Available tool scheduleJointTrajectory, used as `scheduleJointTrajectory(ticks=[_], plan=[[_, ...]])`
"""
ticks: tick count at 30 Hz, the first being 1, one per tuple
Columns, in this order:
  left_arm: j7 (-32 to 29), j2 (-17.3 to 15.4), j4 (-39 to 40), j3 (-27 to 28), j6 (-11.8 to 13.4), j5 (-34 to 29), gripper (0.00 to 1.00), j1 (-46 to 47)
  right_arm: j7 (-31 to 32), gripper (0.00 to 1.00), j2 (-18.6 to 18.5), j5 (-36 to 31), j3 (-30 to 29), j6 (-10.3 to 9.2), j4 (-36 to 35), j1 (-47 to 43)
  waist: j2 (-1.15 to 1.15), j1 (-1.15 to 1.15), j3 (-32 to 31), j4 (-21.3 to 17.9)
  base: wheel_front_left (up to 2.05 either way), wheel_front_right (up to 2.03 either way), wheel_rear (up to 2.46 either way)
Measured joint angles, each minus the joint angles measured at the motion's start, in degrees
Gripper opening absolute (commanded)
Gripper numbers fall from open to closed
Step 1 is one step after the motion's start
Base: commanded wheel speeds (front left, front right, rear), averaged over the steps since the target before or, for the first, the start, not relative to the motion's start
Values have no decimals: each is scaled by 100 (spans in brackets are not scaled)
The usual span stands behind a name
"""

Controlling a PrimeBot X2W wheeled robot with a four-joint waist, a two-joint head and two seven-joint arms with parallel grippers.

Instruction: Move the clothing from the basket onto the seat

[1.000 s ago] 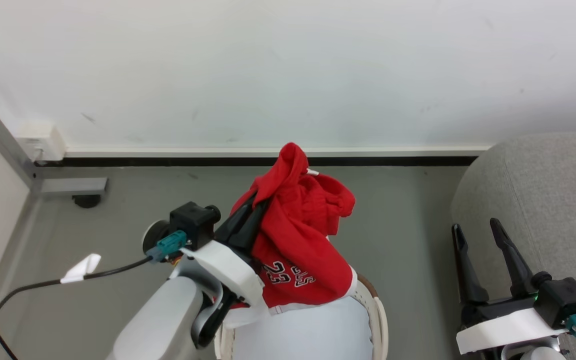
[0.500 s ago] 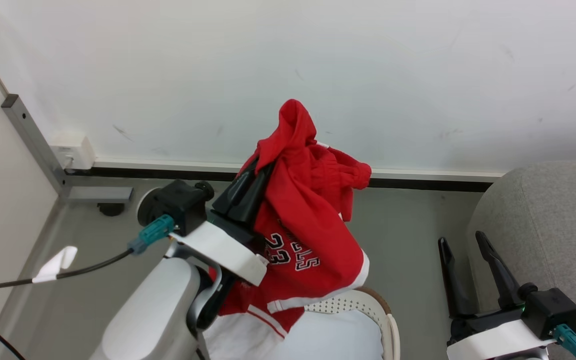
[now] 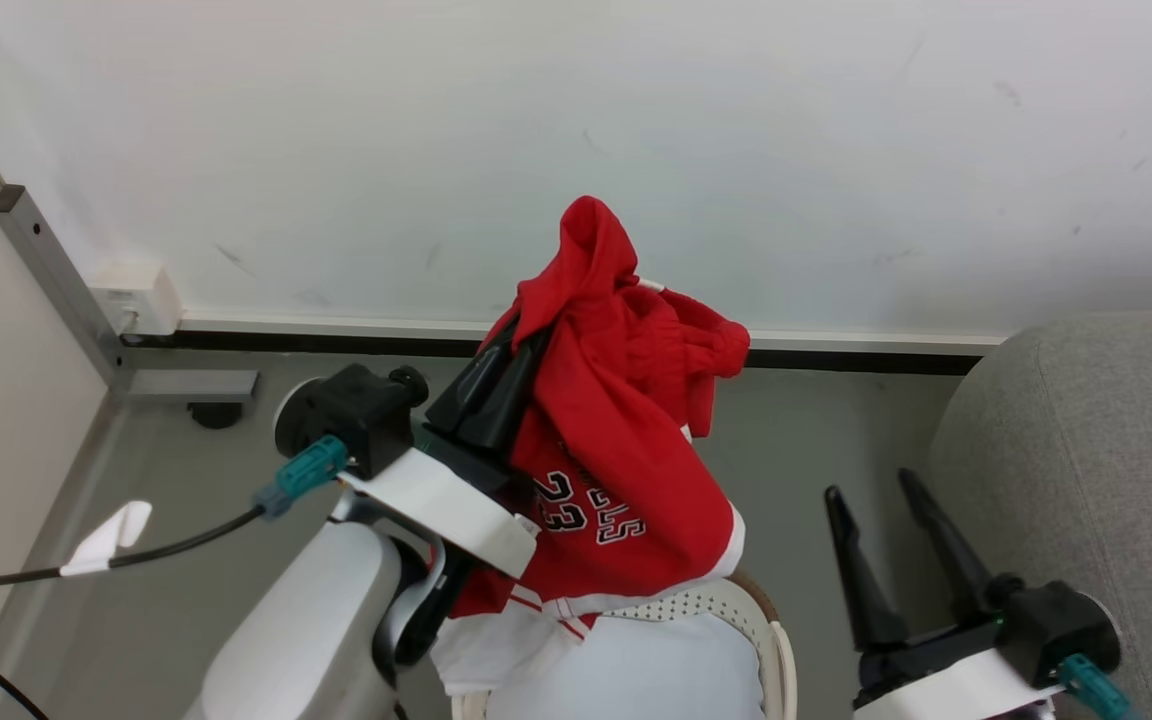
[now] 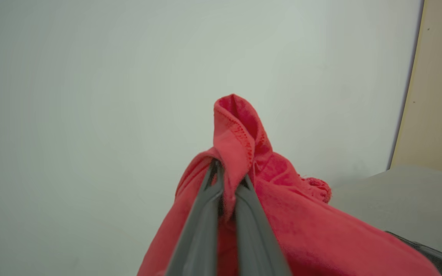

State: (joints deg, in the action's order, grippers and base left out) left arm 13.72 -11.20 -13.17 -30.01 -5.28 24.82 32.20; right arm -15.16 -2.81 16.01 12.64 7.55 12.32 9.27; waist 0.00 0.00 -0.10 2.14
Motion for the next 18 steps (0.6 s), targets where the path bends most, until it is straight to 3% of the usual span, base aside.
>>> scheduleJointTrajectory(ticks=[18], plan=[[67,318,-360,-565,-82,-18,0,-112,0,100,-300,236,1858,0,417,777,0,0,80,218,0,0,0]])
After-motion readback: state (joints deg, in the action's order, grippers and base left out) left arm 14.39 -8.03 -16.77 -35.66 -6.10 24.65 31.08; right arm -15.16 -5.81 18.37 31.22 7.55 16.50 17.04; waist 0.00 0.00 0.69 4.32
